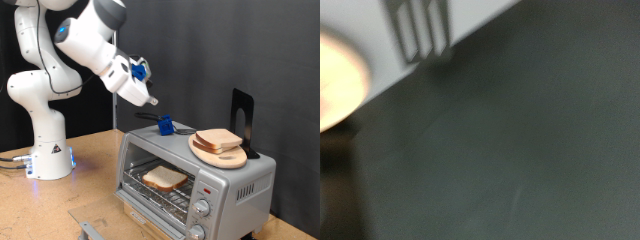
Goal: Make a piece of toast with the oven
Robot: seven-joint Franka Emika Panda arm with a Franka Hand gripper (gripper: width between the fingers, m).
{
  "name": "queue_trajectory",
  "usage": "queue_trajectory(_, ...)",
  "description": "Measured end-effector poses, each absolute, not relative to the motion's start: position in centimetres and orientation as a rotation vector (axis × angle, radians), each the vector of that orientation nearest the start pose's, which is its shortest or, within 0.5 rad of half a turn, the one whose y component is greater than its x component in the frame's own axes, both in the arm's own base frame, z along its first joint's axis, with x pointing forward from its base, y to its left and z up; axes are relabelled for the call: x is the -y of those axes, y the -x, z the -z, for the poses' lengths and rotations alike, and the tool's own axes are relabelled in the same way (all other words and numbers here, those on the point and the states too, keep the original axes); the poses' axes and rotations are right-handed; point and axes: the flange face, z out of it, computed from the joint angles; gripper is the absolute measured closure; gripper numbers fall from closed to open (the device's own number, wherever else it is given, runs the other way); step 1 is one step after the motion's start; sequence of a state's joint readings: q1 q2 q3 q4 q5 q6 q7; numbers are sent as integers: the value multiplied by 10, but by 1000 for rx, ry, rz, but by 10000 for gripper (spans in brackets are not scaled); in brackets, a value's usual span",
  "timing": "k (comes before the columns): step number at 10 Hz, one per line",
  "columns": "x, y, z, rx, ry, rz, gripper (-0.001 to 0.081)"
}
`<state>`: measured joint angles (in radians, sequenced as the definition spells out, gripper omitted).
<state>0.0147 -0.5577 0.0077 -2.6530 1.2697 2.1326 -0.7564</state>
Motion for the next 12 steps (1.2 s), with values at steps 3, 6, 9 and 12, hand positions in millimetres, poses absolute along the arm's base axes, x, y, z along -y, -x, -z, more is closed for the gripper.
queue_trajectory(3,-27,-377,-452,-83,2083,537,-2)
queue_trajectory(6,-23,-365,-440,-312,2131,152,-2)
queue_trajectory(9,1,-348,-432,-575,2115,-236,-2)
queue_trajectory(12,21,-344,-429,-623,2117,-358,-2)
